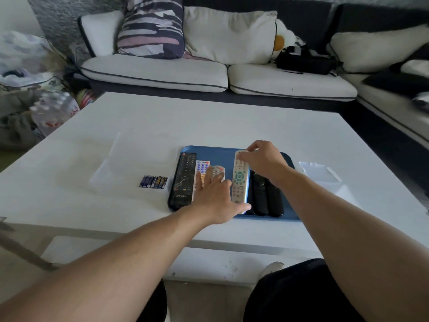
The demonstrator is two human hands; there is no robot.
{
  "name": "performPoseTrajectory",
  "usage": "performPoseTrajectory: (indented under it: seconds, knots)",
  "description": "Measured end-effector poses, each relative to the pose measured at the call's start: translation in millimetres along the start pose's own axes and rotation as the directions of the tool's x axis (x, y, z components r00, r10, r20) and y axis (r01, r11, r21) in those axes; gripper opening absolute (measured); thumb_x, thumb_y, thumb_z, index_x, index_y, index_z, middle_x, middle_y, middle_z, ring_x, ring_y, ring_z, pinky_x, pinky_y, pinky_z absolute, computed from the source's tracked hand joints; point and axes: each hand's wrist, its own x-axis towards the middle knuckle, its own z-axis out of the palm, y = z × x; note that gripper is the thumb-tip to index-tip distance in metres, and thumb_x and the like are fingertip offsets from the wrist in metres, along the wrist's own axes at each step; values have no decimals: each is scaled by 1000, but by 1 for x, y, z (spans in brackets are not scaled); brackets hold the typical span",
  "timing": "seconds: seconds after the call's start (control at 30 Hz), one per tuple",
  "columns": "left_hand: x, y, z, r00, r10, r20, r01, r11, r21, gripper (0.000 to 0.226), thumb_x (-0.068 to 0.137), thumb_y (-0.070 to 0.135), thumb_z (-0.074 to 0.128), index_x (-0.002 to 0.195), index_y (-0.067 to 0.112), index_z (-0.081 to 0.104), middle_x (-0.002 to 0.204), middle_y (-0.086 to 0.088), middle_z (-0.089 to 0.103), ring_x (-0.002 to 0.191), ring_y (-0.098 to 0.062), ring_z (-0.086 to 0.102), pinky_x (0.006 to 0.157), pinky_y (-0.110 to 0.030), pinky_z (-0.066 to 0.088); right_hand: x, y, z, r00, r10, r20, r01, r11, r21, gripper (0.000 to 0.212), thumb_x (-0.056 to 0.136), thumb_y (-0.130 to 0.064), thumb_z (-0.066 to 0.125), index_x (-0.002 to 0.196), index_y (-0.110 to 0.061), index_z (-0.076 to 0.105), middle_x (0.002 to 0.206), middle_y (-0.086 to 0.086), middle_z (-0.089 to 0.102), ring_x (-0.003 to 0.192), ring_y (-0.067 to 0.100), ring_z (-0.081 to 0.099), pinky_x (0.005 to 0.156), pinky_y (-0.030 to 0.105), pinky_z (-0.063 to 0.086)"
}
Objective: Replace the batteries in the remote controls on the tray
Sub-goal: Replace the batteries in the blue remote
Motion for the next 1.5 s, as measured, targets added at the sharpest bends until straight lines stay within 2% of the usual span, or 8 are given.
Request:
performPoseTrajectory:
  seconds: [0.07, 0.13, 0.23, 0.4, 0.53, 0.97, 1.33, 1.5]
  knots:
    - [-2, 8, -4, 992, -63, -106, 51, 993, -110, 77, 75, 75, 56, 128, 19, 54, 151, -1, 42, 151, -27, 16, 124, -49, 8, -9, -10, -3, 997, -2, -74, 4, 999, 33, 20, 82, -39, 66, 86, -20, 61, 79, -1, 68, 65, 17, 61, 62, 35, 54]
    - [-6, 13, -13, 965, -130, -228, 84, 976, -200, 51, 74, 62, 59, 104, 21, 58, 112, 1, 63, 119, -27, 54, 100, -41, 43, -18, -20, -5, 994, -11, -111, 20, 997, 78, 23, 82, -43, 66, 86, -21, 61, 76, -2, 69, 60, 15, 60, 58, 36, 54]
    - [-15, 18, -33, 958, -165, -233, 61, 915, -398, 16, 90, 39, 57, 85, 25, 52, 84, 2, 64, 82, -24, 65, 63, -35, 48, -32, -35, -11, 993, -76, -92, 90, 983, 158, 36, 86, -60, 61, 88, -24, 67, 75, -7, 73, 52, 9, 53, 49, 26, 43]
    - [-28, 16, -58, 989, -138, 45, 83, 286, -955, 22, 106, 24, 47, 117, 11, 59, 110, -12, 68, 87, -28, 73, 56, -40, 61, -47, -46, -11, 959, -282, -13, 282, 954, 97, 15, 91, -35, 66, 88, -27, 78, 84, -14, 75, 76, 0, 64, 62, 11, 45]
    - [-36, 1, -70, 992, -111, 68, 78, 87, -993, 28, 96, 10, 40, 111, 11, 64, 90, -6, 73, 82, -30, 72, 51, -35, 56, -52, -50, 1, 930, -368, -21, 367, 929, -39, 8, 87, -32, 73, 90, -30, 79, 86, -16, 72, 80, -6, 61, 63, 3, 40]
    - [-35, -21, -72, 979, -184, 88, 101, 62, -993, 49, 105, 42, 28, 124, 17, 66, 82, -3, 74, 73, -25, 70, 48, -30, 53, -52, -62, 15, 887, -459, 51, 461, 878, -126, 6, 86, -32, 74, 89, -34, 78, 81, -20, 68, 82, -2, 60, 71, 14, 45]
    - [-35, -22, -66, 953, -293, 83, 174, 299, -938, 54, 106, 55, 29, 98, 21, 70, 83, -5, 75, 71, -22, 72, 59, -42, 61, -60, -58, 2, 861, -373, 345, 412, 910, -44, 26, 75, -32, 86, 89, -25, 66, 77, -5, 68, 62, 4, 55, 62, 21, 44]
    - [-30, -29, -65, 908, -415, 47, 195, 320, -927, 52, 106, 52, 28, 92, 19, 66, 92, -10, 77, 82, -28, 75, 68, -54, 62, -64, -36, -4, 870, -223, 440, 364, 893, -265, 11, 84, -28, 77, 85, -23, 68, 71, -4, 74, 61, 6, 67, 71, 29, 55]
